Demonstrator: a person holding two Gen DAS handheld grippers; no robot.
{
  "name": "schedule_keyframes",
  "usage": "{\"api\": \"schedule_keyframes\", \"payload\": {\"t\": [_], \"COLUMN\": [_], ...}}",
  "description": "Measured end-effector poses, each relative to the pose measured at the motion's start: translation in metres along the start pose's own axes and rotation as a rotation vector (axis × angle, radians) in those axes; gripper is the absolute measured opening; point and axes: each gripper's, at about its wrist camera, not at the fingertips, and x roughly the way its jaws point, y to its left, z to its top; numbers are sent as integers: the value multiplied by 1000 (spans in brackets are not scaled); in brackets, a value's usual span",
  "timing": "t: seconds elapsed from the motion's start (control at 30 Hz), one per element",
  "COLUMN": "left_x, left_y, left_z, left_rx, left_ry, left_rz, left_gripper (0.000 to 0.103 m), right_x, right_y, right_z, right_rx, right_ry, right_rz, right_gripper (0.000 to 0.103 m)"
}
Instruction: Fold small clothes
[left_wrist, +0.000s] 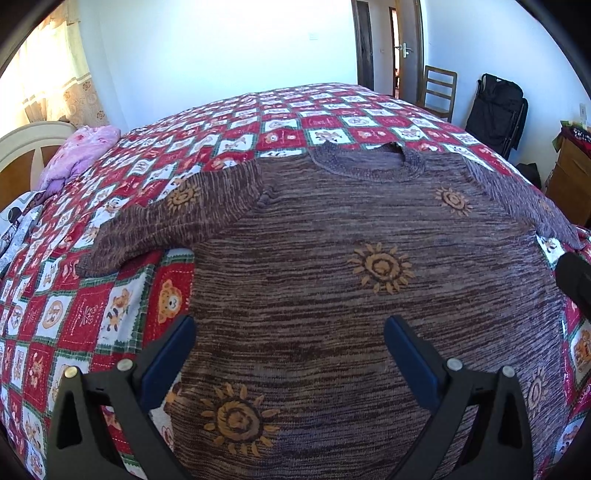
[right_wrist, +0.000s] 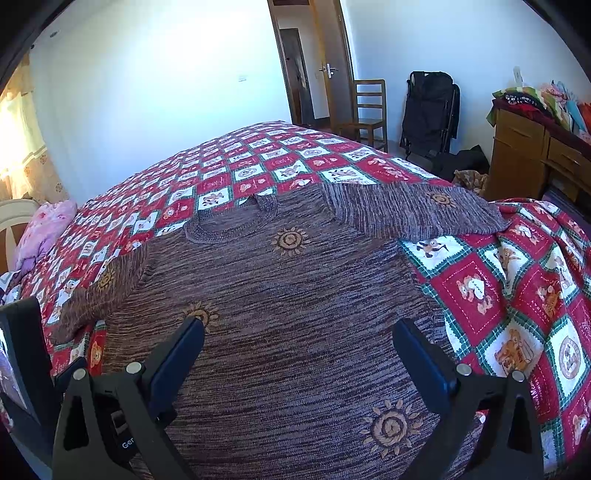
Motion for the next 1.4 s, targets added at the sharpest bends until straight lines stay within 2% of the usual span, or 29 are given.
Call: {"api": "schedule_keyframes", "payload": {"t": [1.4], "left_x": [4], "left_y": [-1], "left_z": [0], "left_rx": [-11], "left_ry": [16], "left_rz": [-6], "left_gripper": [103], "right_x": [0], "right_y": [2], "right_z": [-3], "right_rx": [3], "right_ry": [11], "right_rz": [3], "right_gripper": [102]}}
